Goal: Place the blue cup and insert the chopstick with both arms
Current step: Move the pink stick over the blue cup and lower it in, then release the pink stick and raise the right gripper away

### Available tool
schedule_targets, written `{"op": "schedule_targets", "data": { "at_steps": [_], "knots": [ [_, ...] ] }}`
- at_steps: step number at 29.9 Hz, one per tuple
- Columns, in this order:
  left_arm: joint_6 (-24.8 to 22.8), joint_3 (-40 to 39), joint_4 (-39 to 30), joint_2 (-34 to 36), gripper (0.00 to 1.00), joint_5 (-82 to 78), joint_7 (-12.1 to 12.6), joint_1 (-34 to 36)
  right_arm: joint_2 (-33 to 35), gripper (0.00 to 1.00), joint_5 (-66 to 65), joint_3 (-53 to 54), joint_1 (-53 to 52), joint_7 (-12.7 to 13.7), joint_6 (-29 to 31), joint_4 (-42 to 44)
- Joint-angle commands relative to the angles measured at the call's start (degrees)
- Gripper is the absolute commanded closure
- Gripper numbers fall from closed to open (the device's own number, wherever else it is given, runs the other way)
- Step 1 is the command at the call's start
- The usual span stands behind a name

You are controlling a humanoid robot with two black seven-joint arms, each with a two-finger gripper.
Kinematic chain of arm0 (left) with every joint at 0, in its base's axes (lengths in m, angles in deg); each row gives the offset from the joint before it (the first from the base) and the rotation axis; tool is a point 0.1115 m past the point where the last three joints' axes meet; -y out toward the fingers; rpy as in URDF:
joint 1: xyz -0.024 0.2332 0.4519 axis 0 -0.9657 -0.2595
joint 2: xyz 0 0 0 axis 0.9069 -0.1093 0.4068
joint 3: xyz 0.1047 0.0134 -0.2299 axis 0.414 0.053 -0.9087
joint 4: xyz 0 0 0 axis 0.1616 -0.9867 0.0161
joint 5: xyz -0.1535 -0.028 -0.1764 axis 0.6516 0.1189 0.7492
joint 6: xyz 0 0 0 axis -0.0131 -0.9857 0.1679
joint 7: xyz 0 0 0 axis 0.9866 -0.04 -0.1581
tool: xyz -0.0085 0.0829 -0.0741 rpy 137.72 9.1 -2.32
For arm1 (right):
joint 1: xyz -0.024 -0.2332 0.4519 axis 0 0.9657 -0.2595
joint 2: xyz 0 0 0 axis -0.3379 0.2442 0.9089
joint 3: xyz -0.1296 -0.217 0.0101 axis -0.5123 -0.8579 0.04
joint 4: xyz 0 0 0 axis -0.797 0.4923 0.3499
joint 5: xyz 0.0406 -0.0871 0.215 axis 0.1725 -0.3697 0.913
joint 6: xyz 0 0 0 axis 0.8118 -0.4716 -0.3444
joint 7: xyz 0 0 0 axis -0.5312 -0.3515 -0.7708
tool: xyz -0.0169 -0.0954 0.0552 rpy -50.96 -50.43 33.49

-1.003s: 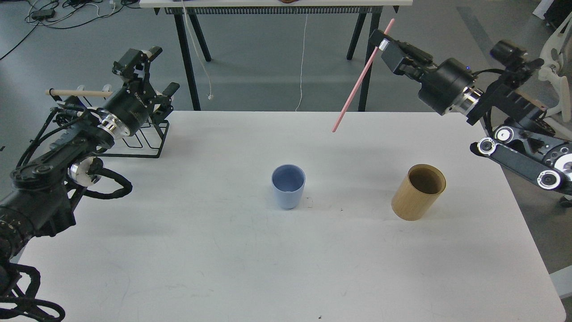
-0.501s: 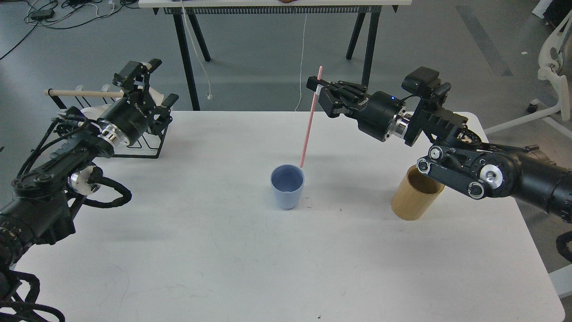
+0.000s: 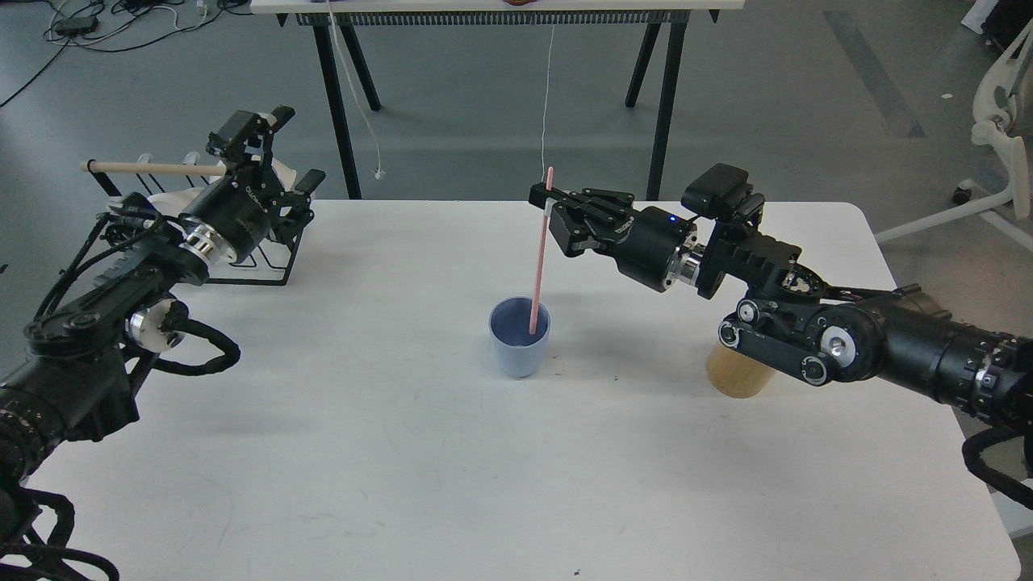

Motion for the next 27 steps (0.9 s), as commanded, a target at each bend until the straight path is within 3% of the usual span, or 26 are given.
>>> {"op": "schedule_targets", "data": {
  "at_steps": [1,4,7,8,10,12,15,20,27],
  "knots": [
    [0.0,-0.01,0.08,-0.07,0.02,0.02,0.0,0.0,-1.95,0.95,0.01,-1.33,0.41,0.0,-0.13,1.64],
    [0.0,-0.01,-0.01,0.02,0.02,0.02,0.0,0.0,-2.92,0.89,0.01,-2.21,0.85,0.0,-0.13,2.17],
    [0.0,-0.01,-0.01,0.02,0.02,0.02,0.0,0.0,-3.19,0.74,0.01,-2.3,1.03,0.0,-0.13,2.26],
    [0.0,-0.01,-0.01,0.02,0.02,0.02,0.0,0.0,-3.19,0.66,0.09,-2.3,1.11,0.0,-0.04,2.43],
    [0.0,-0.01,-0.01,0.02,0.02,0.02,0.0,0.0,-3.19,0.39,0.44,-2.22,1.2,0.0,0.31,2.44],
    [0.0,-0.01,-0.01,0.02,0.02,0.02,0.0,0.0,-3.27,0.25,0.97,-1.78,1.2,0.0,0.4,2.0],
    [0.0,-0.01,-0.01,0.02,0.02,0.02,0.0,0.09,-3.27,0.16,1.24,-0.99,0.94,0.0,0.22,1.73],
    [0.0,-0.36,-0.01,0.02,0.02,0.1,0.0,0.18,-2.57,0.14,2.46,5.94,1.11,0.0,0.22,-0.98],
    [0.0,-0.71,-0.18,0.11,0.02,0.19,0.0,0.53,3.04,0.14,22.48,16.58,0.85,0.0,0.84,-9.86]
  ]
}}
